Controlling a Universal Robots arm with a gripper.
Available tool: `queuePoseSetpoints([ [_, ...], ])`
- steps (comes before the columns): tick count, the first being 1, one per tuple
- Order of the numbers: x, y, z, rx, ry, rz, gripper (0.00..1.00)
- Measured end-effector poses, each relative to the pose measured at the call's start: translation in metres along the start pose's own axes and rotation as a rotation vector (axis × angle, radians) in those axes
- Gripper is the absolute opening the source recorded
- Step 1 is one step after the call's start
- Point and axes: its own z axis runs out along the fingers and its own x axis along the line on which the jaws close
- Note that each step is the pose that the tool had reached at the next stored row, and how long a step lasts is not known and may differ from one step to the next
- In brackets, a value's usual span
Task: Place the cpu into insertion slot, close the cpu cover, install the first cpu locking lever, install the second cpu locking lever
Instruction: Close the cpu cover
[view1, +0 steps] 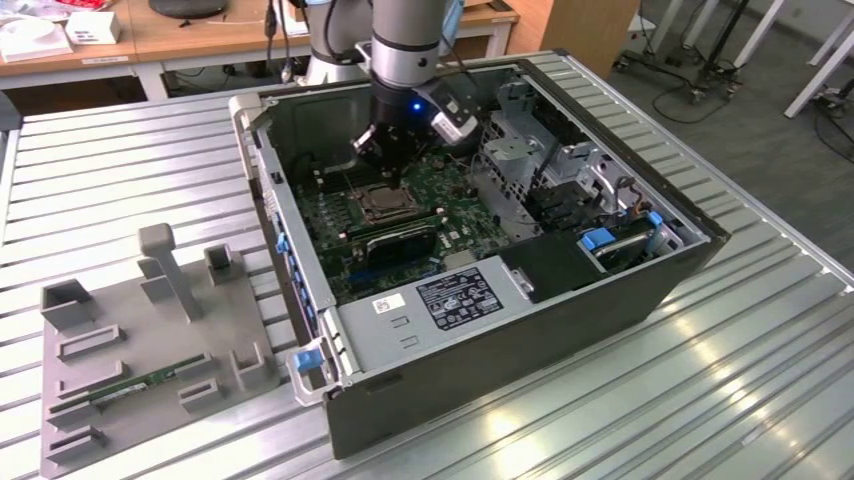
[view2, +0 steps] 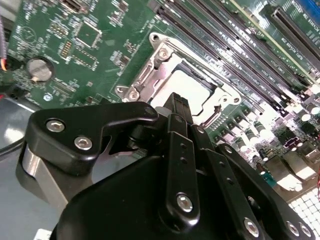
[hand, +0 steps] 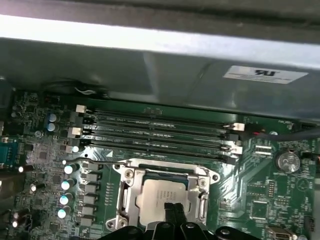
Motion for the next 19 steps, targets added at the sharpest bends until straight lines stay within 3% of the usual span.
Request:
queuePoseSetpoints([
  [7,0.0068,0.0005,0.0025,0.0000,-0.0012,0.028,0.11],
  [19,0.0289,0.0014,0.0061,0.0001,-0.0023,0.029,0.11],
])
